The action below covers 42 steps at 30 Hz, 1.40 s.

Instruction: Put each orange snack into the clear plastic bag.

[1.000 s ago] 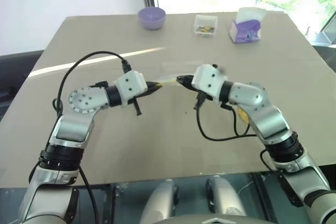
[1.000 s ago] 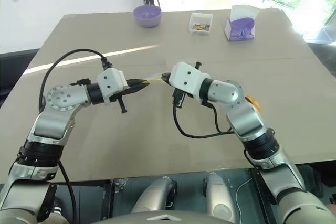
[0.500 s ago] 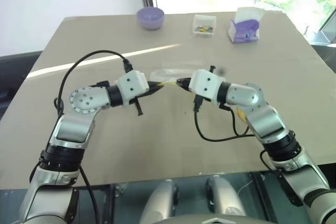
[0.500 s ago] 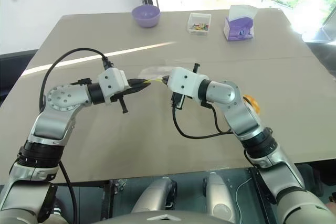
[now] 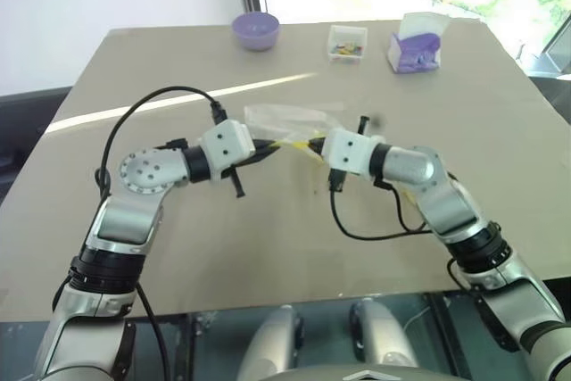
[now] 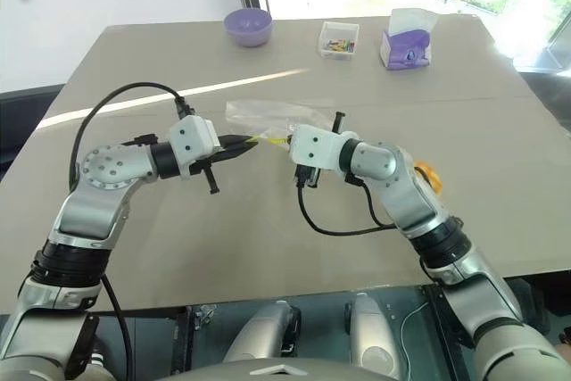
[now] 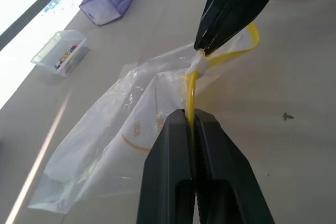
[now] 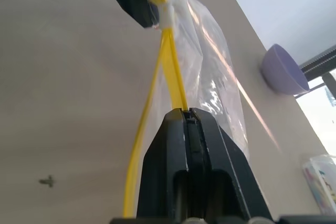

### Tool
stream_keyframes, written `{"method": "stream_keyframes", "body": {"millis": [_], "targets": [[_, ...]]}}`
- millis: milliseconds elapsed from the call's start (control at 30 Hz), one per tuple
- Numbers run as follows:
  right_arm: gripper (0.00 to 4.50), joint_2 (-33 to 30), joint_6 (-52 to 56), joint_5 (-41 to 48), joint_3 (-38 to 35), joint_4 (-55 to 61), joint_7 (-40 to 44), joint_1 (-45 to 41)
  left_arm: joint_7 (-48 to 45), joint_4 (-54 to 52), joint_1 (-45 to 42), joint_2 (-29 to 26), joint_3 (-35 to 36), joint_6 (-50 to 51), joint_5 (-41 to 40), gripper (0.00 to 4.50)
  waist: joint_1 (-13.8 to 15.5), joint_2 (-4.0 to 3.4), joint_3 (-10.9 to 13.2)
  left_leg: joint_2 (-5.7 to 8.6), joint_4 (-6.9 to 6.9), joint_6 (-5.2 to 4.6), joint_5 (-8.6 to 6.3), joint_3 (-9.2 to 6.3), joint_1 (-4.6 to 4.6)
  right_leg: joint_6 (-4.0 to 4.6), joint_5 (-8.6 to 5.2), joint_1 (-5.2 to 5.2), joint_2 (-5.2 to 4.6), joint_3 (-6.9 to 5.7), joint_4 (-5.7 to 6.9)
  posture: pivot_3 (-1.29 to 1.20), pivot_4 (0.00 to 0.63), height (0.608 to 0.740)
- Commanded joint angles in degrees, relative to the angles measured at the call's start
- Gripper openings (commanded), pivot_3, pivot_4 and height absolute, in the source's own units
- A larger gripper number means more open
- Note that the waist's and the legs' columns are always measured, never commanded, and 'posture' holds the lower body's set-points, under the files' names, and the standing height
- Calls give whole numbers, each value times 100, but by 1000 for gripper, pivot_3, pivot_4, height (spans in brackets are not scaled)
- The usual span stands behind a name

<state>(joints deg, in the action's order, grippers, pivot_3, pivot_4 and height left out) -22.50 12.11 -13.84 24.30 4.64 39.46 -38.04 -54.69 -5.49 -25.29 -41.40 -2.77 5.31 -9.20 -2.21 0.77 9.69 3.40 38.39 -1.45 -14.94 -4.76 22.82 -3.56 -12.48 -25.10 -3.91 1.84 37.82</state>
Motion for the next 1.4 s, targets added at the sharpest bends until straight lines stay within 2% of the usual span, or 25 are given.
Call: {"method": "stream_keyframes", "body": {"millis": [33, 167, 367, 400, 467, 600, 733, 1200, 1400], "targets": [[39, 1, -169, -126, -52, 89, -85, 21, -8, -246, -23, -14, 141, 40, -150, 0, -2, 0, 0, 0, 0, 0, 0, 0, 0, 0, 0, 0, 0, 0, 0, 0, 150, 740], [39, 29, -138, -163, -94, 76, -81, 83, -3, -229, -58, 10, 147, 118, -185, 0, -2, 0, 0, 0, 0, 0, 0, 0, 0, 0, 0, 0, 0, 0, 0, 0, 150, 740], [39, -7, 305, 538, -592, 560, 257, 342, 109, -173, -47, -7, 141, 312, -106, 0, 4, 0, 0, 0, 0, 0, 0, -1, 0, 0, 0, 1, 0, 0, 0, 0, 150, 740], [528, -2, 387, 779, -748, 751, 316, 461, 125, -161, -48, -10, 139, 342, -96, 0, 5, 0, 0, 0, 0, -1, 0, 0, 0, 0, 0, 1, 0, 0, 0, 0, 150, 740], [1163, -45, 530, 1130, -1005, 1074, 426, 631, 141, -154, -47, -18, 136, 377, -83, 0, 11, 0, 0, -1, 0, -1, -1, -2, 0, 0, 0, 1, 0, 0, -1, 0, 150, 740], [1163, -274, 745, 1547, -1307, 1507, 609, 893, 150, -148, -57, -17, 129, 393, -74, 0, 19, 0, 0, -1, 1, -12, -7, -2, 0, 0, 0, 2, -1, 0, -1, 0, 150, 740], [39, -303, 891, 1606, -1266, 1451, 519, 950, 139, -128, -80, -6, 110, 346, -53, 0, -4, 0, 0, -2, 0, -18, -11, -1, -3, 0, 0, 2, 1, 0, 1, 0, 150, 740], [39, -67, 854, 1346, -967, 672, 221, 726, 97, -220, -90, 45, 67, 202, -38, 0, 5, 0, 0, -2, 0, -11, -6, 1, -3, 0, 0, 2, -1, 1, 1, 0, 150, 740], [39, 285, 1042, 1393, -861, 362, 99, 586, 71, -353, -2, 100, -13, 124, -26, 0, 7, 0, 0, -2, 0, -8, -5, 0, -2, 0, 0, 2, 0, 1, 1, 0, 150, 740]]}}
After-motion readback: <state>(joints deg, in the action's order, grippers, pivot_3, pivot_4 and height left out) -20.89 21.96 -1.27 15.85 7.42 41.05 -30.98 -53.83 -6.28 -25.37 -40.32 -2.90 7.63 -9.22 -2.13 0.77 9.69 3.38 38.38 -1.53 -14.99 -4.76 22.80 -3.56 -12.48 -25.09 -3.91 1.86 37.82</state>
